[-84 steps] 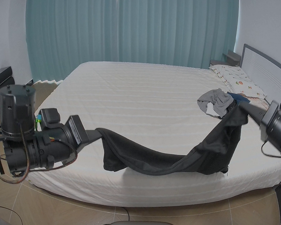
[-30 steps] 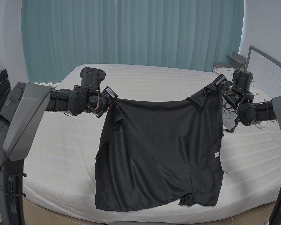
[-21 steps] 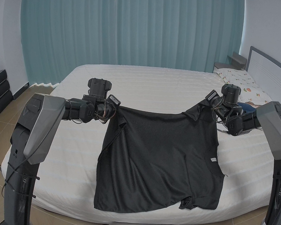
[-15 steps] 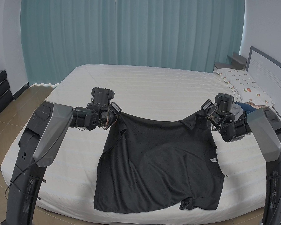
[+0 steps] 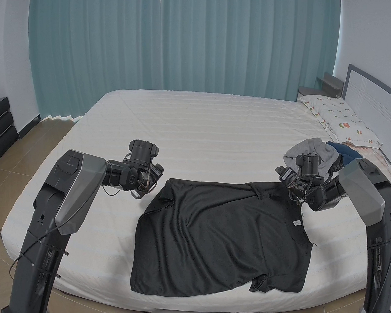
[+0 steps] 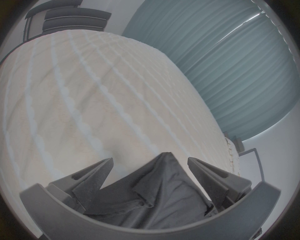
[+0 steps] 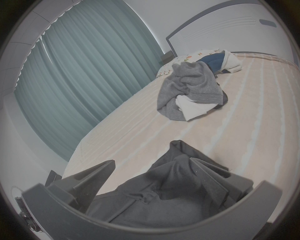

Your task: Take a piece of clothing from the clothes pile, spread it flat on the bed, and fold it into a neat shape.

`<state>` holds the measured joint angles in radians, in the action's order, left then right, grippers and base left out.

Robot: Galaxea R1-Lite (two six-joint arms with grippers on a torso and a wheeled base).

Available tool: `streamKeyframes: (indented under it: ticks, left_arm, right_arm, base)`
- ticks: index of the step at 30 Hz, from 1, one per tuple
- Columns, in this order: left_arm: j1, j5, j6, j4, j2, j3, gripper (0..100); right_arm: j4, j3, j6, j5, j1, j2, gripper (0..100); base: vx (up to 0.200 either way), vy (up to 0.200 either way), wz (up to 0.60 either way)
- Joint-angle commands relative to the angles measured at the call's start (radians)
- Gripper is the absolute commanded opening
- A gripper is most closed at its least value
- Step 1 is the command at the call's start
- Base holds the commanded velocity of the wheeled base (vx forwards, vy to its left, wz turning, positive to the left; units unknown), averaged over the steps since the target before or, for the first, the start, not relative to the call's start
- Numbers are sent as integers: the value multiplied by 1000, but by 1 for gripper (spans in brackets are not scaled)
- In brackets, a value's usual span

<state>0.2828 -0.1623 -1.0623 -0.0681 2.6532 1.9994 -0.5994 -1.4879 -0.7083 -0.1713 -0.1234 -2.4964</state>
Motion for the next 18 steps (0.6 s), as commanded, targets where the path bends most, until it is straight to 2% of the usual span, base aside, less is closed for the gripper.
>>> streamKeyframes:
  ticks: [1,2,7,10,14,16,18]
  left_arm:
    - [-5,4,-2,-32,-58,-31,100]
    - [-5,23,-2,-33,-85,-68,100]
    - [-5,165,2,-16,-205,-228,100]
    - [-4,205,2,-16,-263,-315,100]
    - [-5,218,2,16,-328,-464,100]
    - [-5,228,2,90,-358,-567,100]
    - [-10,234,1,234,-391,-714,100]
  right_arm:
    - [12,58,-3,53,48,86,100]
    - [12,104,-3,99,62,114,100]
    - [9,242,4,210,96,177,100]
    - [4,319,4,253,119,202,100]
    - [0,416,-3,308,140,229,100]
    - [-5,457,-7,326,145,237,100]
    - [-5,514,-10,328,146,252,100]
  base:
    - [0,0,0]
    - [0,0,0]
    - [0,0,0]
    - [0,0,0]
    - [0,0,0]
    - [0,0,0]
    - [0,0,0]
